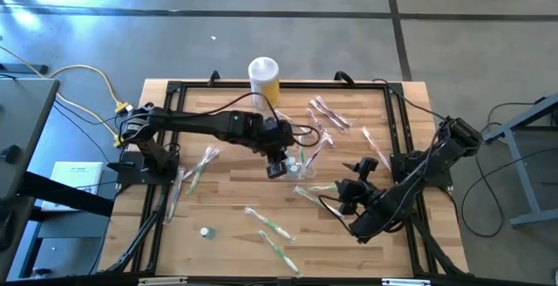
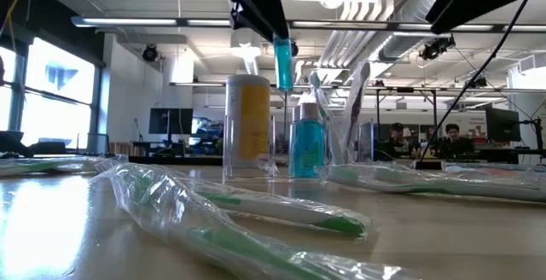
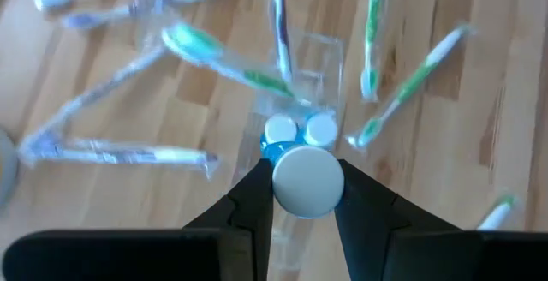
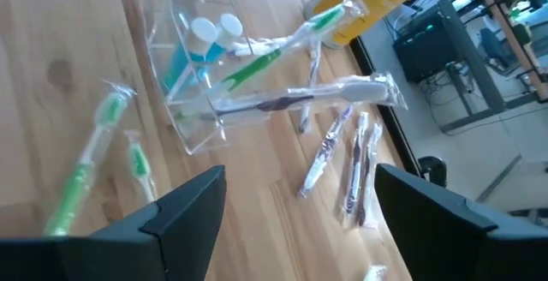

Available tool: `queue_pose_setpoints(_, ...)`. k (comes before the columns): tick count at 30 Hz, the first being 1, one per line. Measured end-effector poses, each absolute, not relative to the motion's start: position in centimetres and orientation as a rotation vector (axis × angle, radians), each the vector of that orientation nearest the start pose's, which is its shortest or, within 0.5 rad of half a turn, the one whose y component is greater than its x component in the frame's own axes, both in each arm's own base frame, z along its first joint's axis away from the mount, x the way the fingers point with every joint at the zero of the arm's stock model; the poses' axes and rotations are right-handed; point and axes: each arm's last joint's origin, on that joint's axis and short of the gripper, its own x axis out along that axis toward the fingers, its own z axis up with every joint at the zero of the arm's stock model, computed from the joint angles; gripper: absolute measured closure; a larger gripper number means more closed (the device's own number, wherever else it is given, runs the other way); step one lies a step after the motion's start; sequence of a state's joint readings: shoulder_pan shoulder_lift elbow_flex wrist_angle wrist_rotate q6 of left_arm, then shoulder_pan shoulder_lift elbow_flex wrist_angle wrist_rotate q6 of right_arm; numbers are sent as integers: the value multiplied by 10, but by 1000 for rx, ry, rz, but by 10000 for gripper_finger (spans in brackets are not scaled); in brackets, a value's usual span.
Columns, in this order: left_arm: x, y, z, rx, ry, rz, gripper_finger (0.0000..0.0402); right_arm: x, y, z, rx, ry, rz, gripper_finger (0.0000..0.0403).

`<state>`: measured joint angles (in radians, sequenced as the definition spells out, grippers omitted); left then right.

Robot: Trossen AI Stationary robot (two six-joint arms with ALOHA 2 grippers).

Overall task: Pick & Place toothbrushing station
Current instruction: Put the mouthwash bottle into the transparent organizer

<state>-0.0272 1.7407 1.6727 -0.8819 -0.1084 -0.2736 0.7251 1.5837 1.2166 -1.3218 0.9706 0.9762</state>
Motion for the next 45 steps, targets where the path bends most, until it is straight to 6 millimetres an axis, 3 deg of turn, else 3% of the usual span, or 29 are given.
queue_pose_setpoints(15, 383, -7, 300, -313, 981, 388, 309, 210, 153, 241, -409, 821, -671, 112)
queue_pose_setpoints(36, 392, -8, 284, -310, 1001, 383, 309, 211, 154, 241, -401, 814, -669, 112)
queue_pose_setpoints(45, 399, -8, 265, -278, 1048, 386, 309, 211, 154, 241, -398, 816, -668, 112)
